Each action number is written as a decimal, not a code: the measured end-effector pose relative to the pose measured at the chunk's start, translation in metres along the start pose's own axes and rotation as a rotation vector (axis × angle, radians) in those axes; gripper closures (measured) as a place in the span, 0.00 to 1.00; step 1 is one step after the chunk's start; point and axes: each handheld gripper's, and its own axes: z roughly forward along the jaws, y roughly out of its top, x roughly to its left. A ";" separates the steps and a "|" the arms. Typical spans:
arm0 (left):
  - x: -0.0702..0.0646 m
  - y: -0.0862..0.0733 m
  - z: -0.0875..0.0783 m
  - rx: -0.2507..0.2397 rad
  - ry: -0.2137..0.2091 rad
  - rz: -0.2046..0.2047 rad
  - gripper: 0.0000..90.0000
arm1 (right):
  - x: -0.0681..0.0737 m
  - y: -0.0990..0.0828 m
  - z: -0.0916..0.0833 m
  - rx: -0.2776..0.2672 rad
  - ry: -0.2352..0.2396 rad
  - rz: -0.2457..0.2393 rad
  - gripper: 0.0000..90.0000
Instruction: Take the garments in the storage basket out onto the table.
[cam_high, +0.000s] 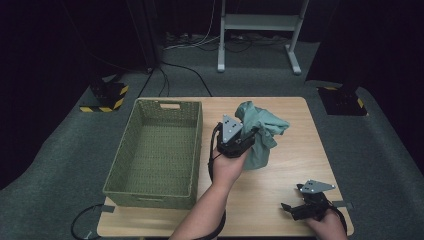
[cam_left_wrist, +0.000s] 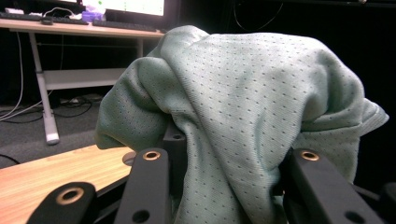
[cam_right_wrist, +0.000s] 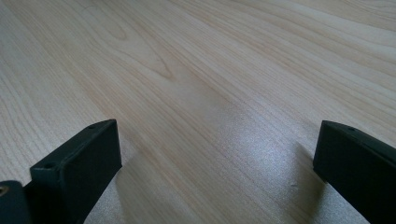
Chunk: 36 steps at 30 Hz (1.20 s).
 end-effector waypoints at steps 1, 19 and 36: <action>0.000 -0.001 0.001 0.002 0.002 -0.005 0.71 | 0.000 0.000 0.000 0.000 0.000 0.000 0.01; 0.006 -0.026 0.025 0.079 0.015 -0.026 0.71 | 0.000 0.000 0.000 -0.005 0.000 0.005 0.02; 0.011 -0.055 0.038 0.232 -0.001 -0.034 0.70 | -0.001 0.000 0.000 -0.006 0.003 0.006 0.02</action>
